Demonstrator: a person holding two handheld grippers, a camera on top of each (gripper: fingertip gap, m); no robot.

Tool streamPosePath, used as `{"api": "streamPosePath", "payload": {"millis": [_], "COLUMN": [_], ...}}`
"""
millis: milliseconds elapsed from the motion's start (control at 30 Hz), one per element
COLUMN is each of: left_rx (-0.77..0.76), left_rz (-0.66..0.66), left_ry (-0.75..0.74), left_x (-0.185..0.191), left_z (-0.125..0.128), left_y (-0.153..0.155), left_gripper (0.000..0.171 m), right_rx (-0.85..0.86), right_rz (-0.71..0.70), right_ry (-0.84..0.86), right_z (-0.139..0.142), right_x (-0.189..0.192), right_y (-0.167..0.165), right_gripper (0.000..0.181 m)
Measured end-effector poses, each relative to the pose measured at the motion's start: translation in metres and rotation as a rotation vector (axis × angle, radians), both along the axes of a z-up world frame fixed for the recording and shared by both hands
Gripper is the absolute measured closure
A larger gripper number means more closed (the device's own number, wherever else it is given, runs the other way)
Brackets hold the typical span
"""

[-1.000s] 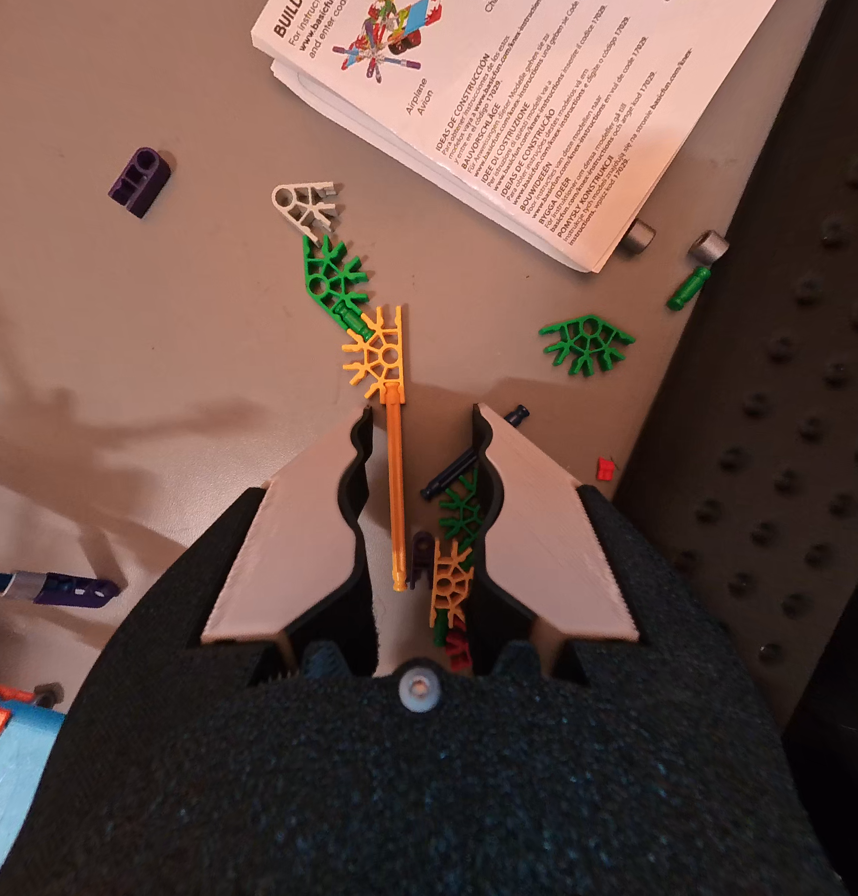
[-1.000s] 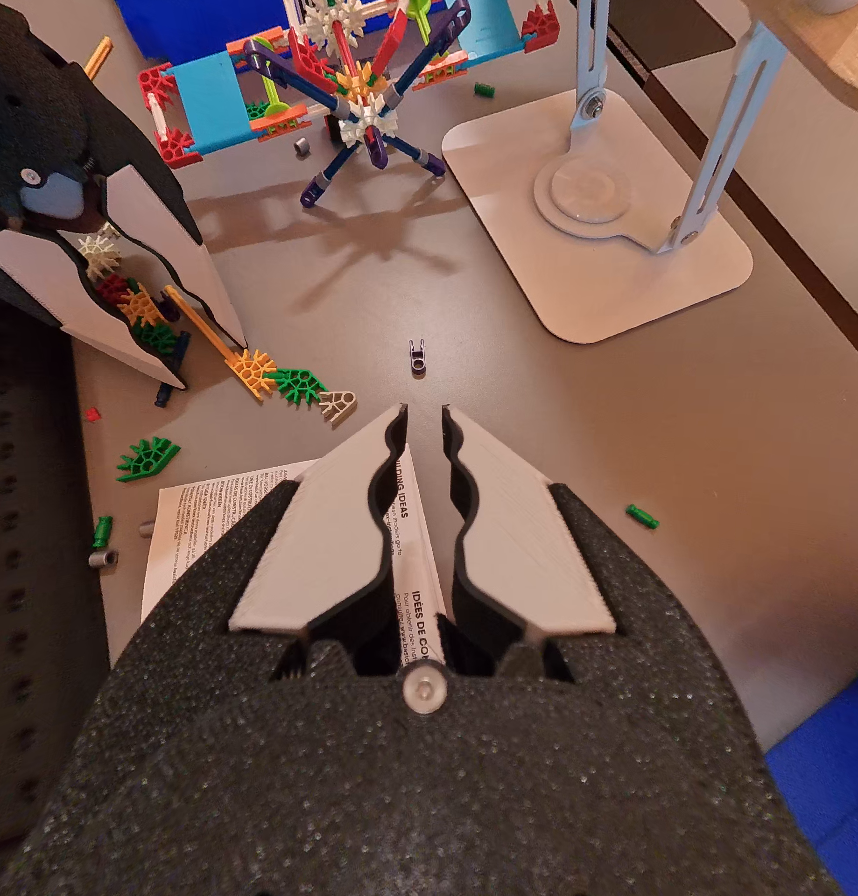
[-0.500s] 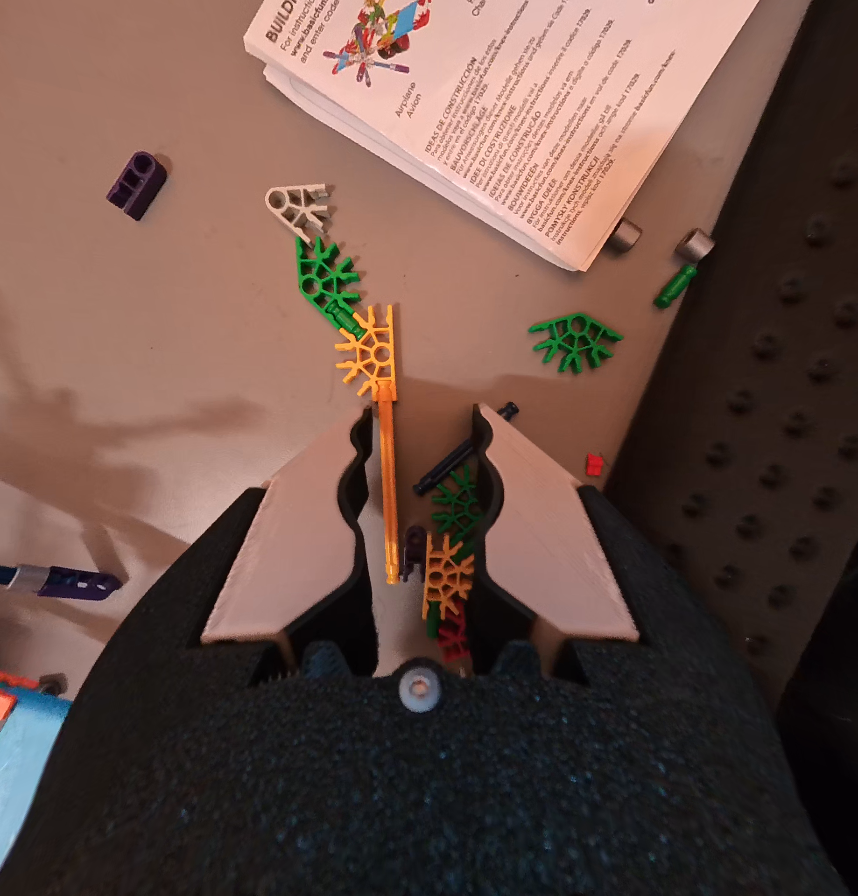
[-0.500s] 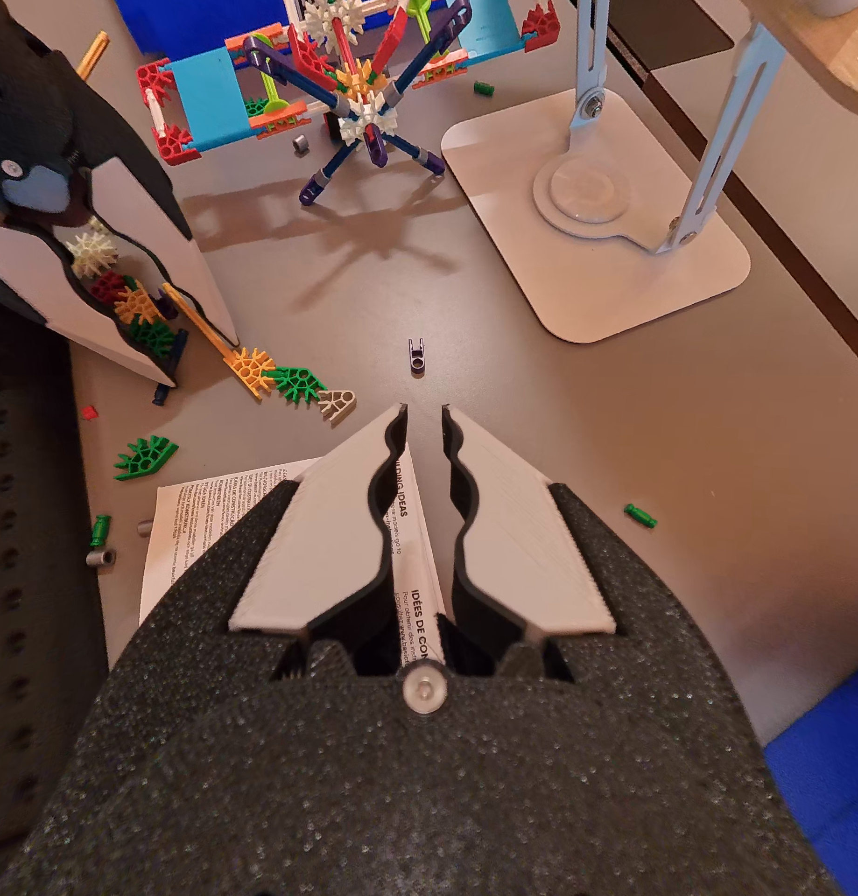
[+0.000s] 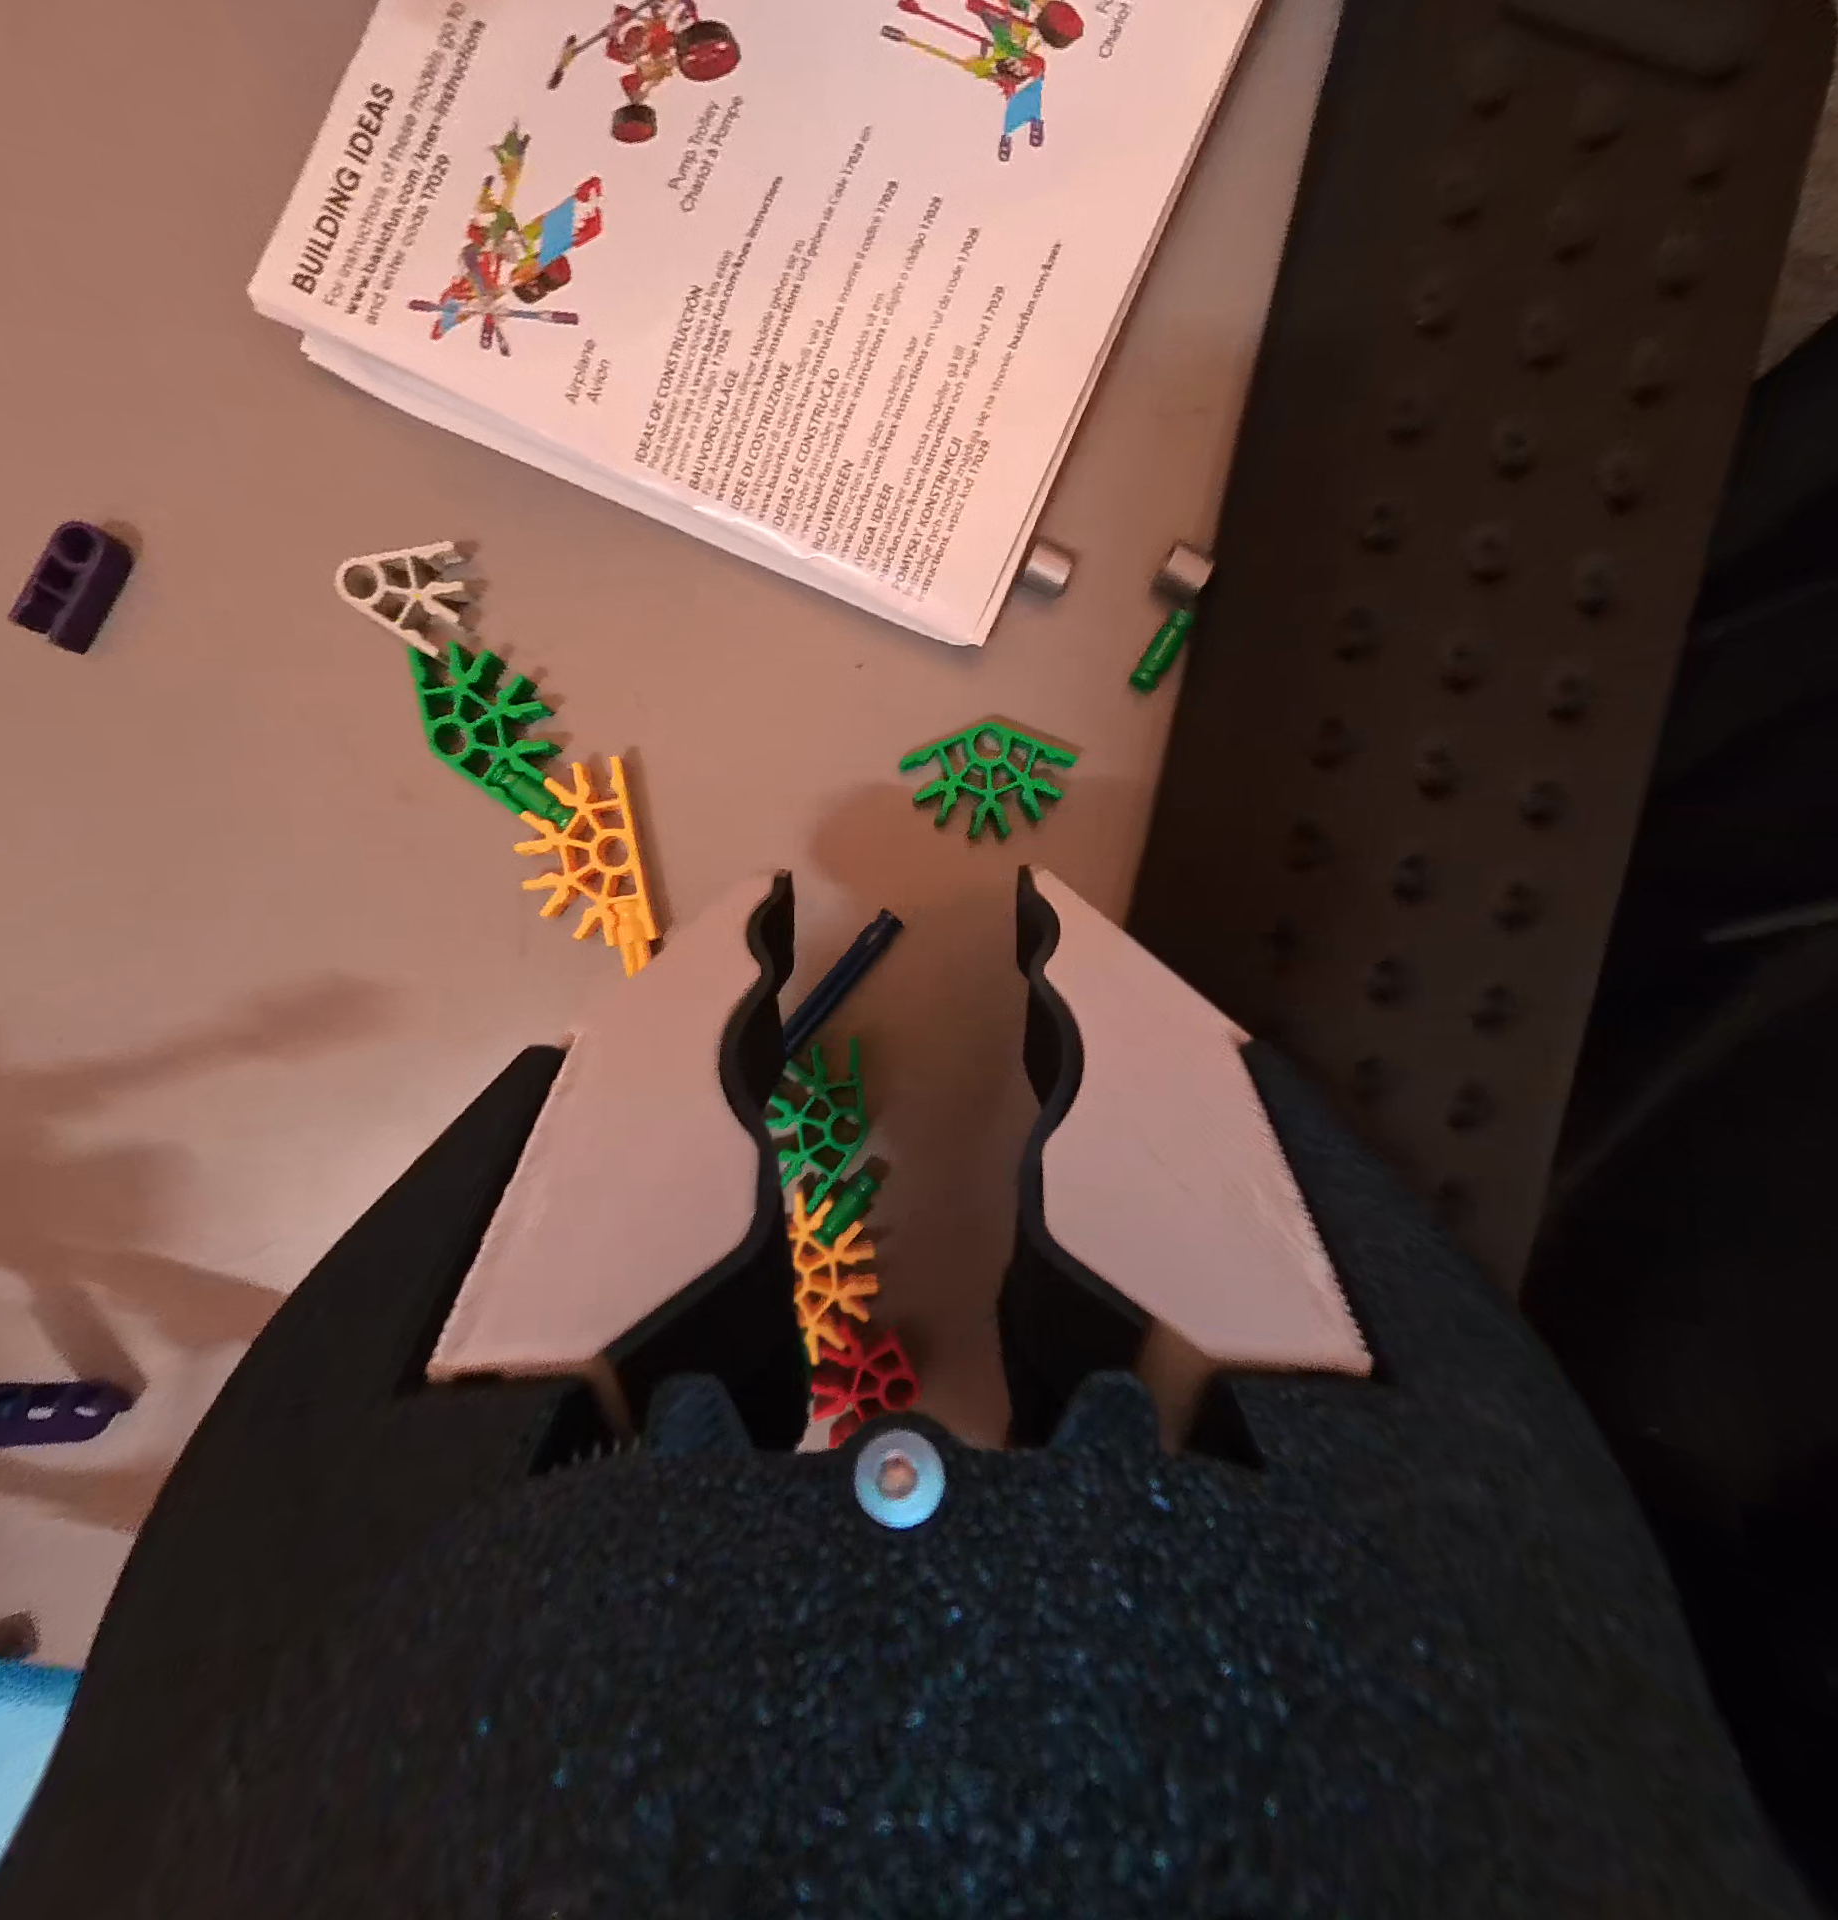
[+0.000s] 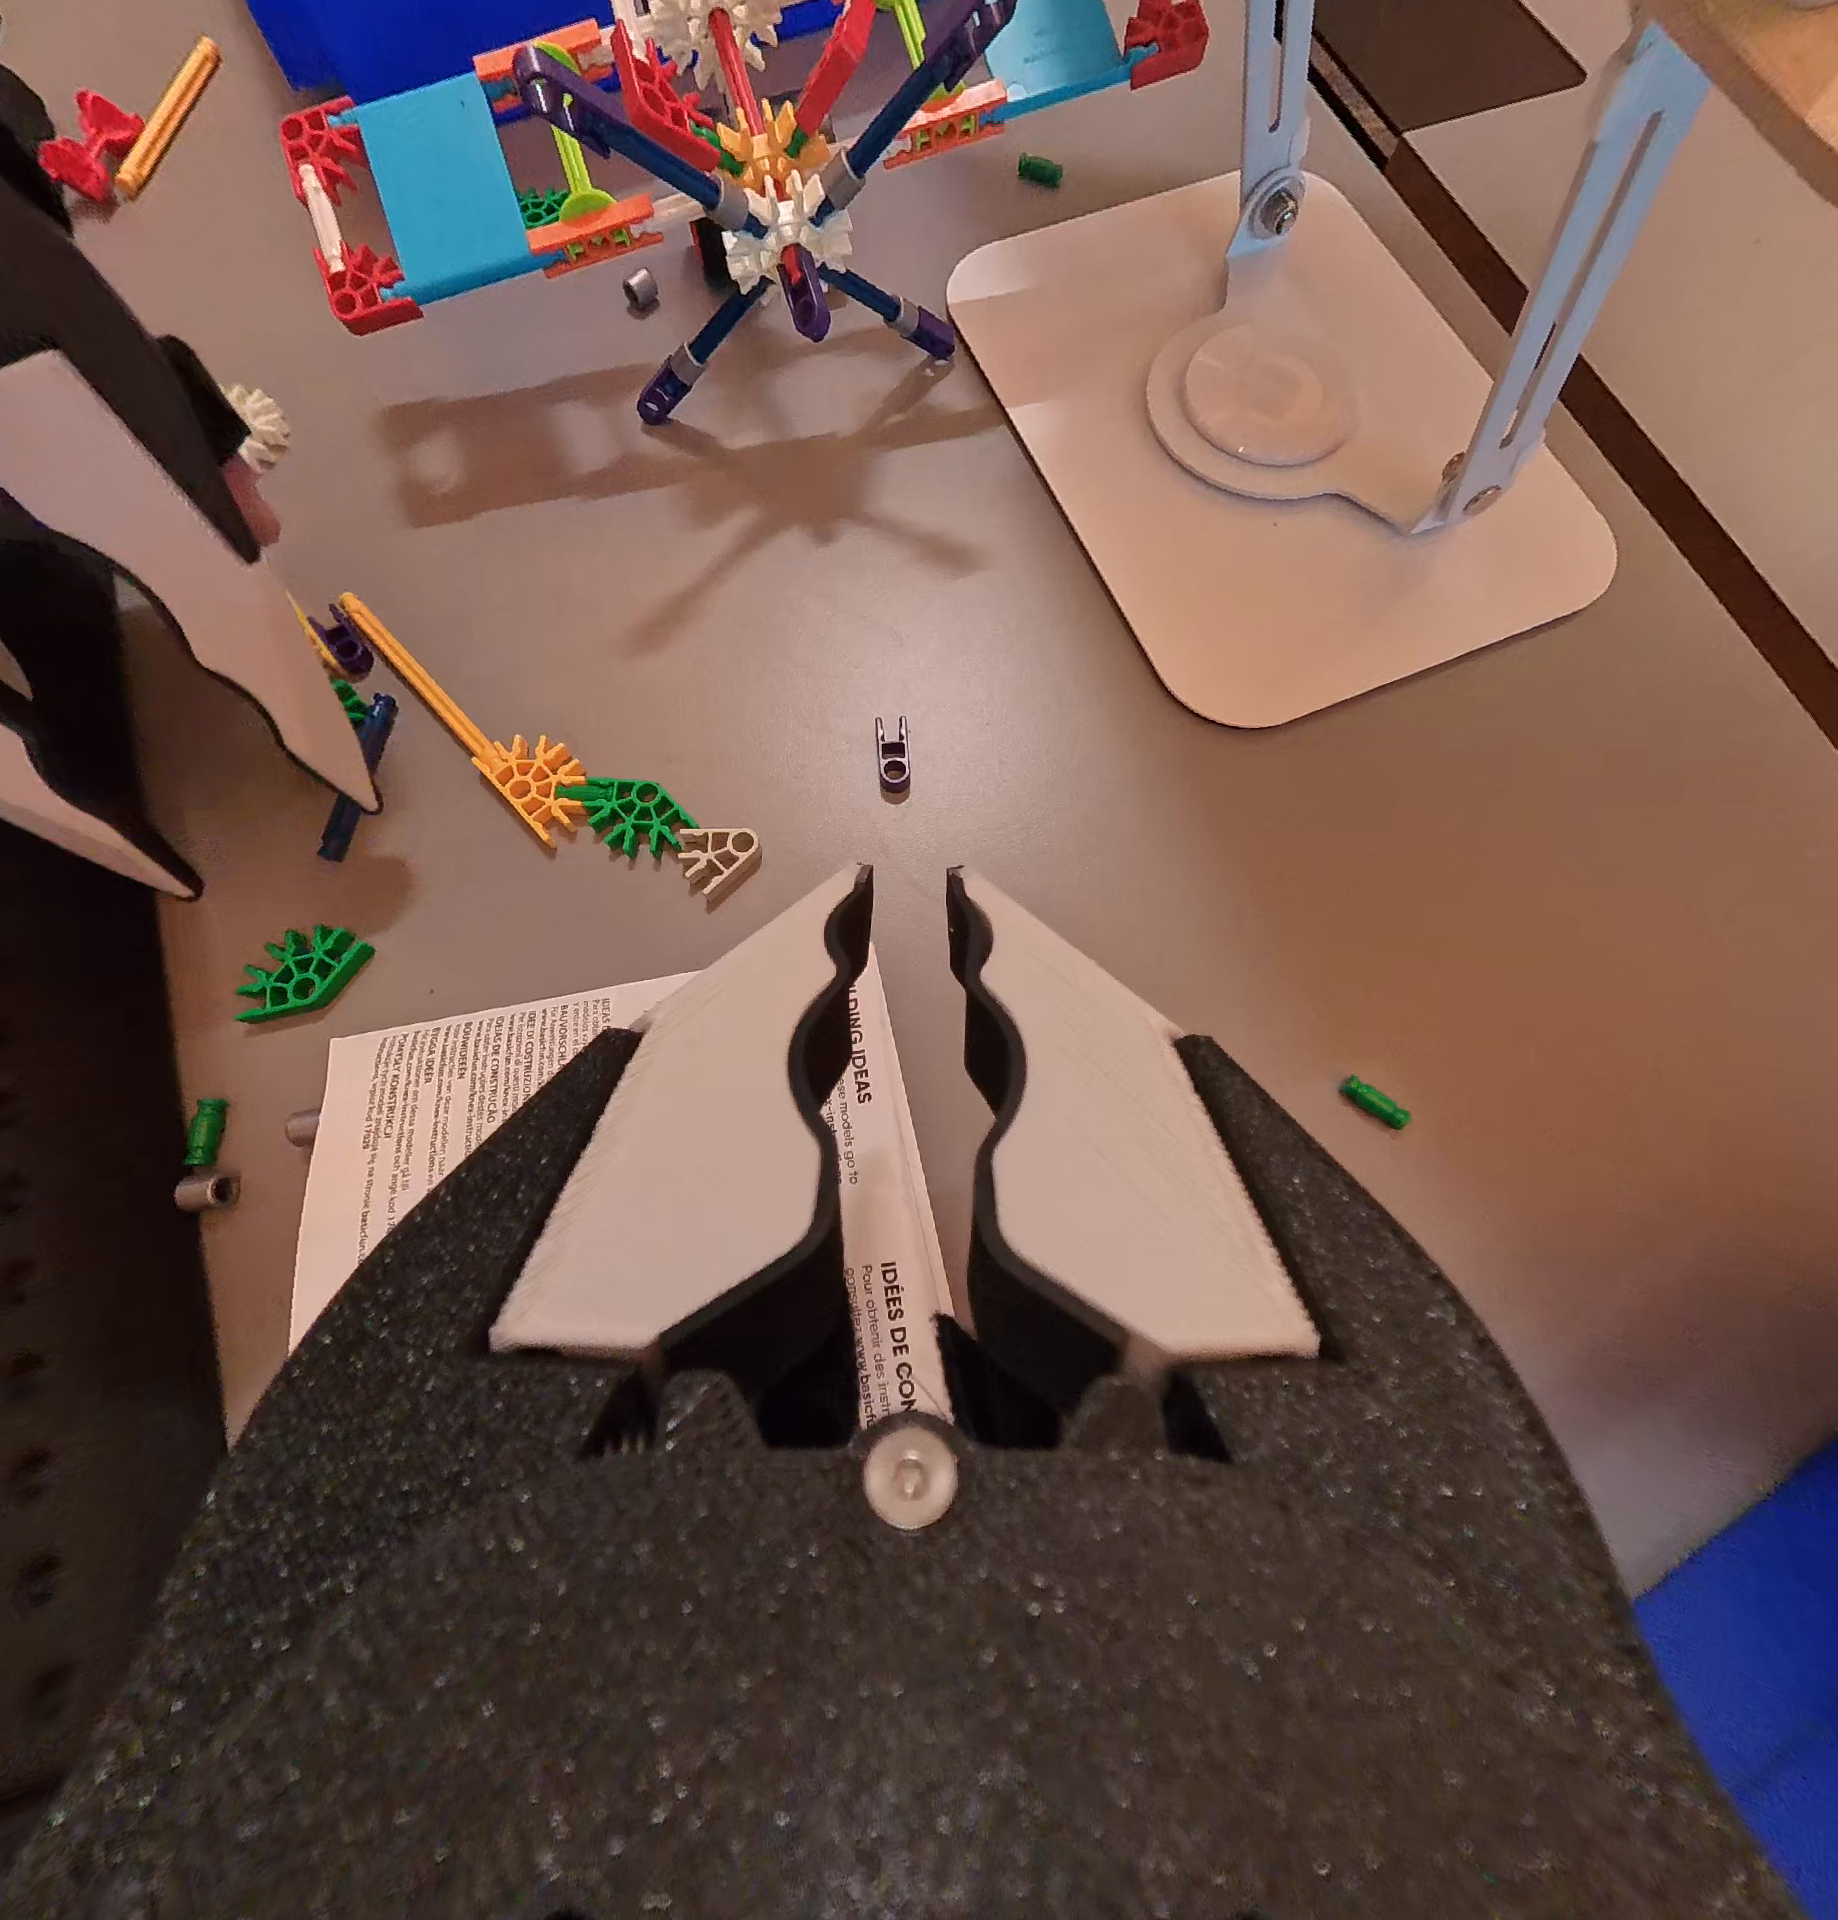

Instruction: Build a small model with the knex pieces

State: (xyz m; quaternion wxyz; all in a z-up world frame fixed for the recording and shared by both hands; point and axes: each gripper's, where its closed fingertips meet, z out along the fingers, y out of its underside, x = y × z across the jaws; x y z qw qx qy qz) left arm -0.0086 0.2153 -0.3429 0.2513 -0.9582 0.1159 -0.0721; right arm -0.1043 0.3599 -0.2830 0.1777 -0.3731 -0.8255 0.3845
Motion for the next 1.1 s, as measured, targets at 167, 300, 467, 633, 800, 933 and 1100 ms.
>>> {"api": "streamPosePath", "payload": {"millis": [167, 300, 467, 633, 800, 933, 1100], "left_rx": [0.017, 0.043, 0.059, 0.096, 0.198, 0.258, 0.332], "left_rz": [-0.010, 0.067, 0.167, 0.185, 0.216, 0.192, 0.195], "left_ry": [0.024, 0.083, 0.139, 0.152, 0.208, 0.234, 0.236], "left_x": [0.003, -0.016, -0.041, -0.048, -0.057, -0.055, -0.060], "left_z": [-0.001, 0.003, -0.004, -0.007, 0.001, 0.003, 0.005], "left_y": [0.007, 0.013, 0.017, 0.024, 0.034, 0.042, 0.050], "left_gripper": [0.129, 0.129, 0.128, 0.128, 0.128, 0.128, 0.128], "right_rx": [0.002, 0.007, 0.016, 0.043, 0.008, -0.032, -0.090], "right_rz": [0.003, 0.006, 0.021, 0.018, -0.027, -0.086, -0.133], "right_ry": [-0.001, -0.005, -0.025, -0.026, 0.010, 0.036, 0.053], "right_z": [0.000, -0.002, -0.010, -0.019, -0.010, -0.006, 0.001], "right_x": [0.000, 0.000, 0.001, -0.003, -0.008, -0.015, -0.021], "right_y": [-0.001, -0.002, -0.007, -0.009, 0.002, 0.015, 0.023], "right_gripper": [0.167, 0.167, 0.167, 0.167, 0.167, 0.167, 0.167]}}
